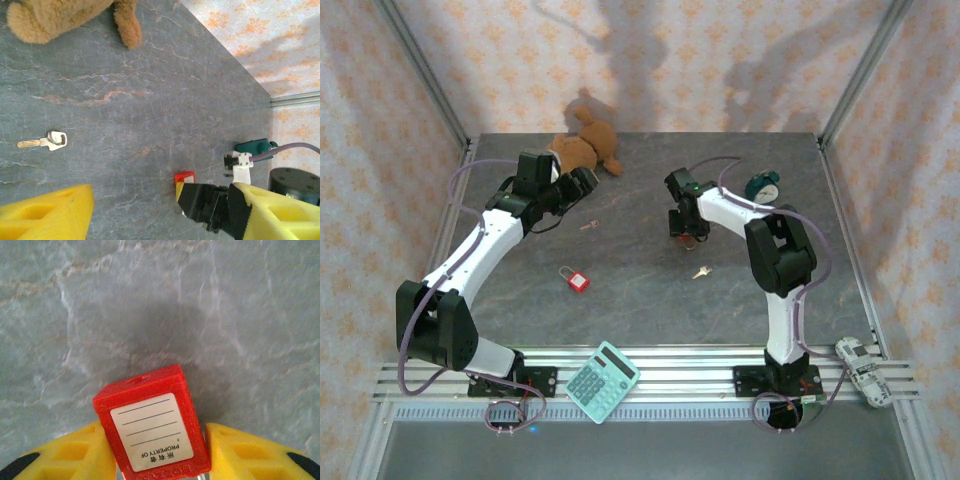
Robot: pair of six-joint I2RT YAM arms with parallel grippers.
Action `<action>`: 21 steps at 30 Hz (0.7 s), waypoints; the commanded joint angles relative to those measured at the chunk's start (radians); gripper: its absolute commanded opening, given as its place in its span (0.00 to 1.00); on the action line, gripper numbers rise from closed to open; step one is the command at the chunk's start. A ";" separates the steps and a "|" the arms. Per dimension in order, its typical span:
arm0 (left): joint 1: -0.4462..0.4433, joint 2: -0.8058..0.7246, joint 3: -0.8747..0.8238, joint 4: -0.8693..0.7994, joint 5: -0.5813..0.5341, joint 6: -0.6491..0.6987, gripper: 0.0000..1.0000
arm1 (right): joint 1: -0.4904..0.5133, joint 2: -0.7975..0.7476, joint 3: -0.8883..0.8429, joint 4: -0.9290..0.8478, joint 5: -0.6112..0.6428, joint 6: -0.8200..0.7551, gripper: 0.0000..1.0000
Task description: Unlock with the key
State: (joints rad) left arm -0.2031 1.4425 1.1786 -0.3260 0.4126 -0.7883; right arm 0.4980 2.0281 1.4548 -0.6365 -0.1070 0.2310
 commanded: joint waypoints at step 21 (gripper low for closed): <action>-0.001 -0.009 0.000 -0.013 0.009 -0.017 0.72 | 0.284 -0.210 -0.175 0.114 -0.088 0.482 0.70</action>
State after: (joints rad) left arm -0.2031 1.4425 1.1782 -0.3264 0.4126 -0.7925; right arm 0.7826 1.8519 1.2549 -0.5129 -0.1707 0.6956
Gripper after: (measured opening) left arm 0.721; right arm 0.697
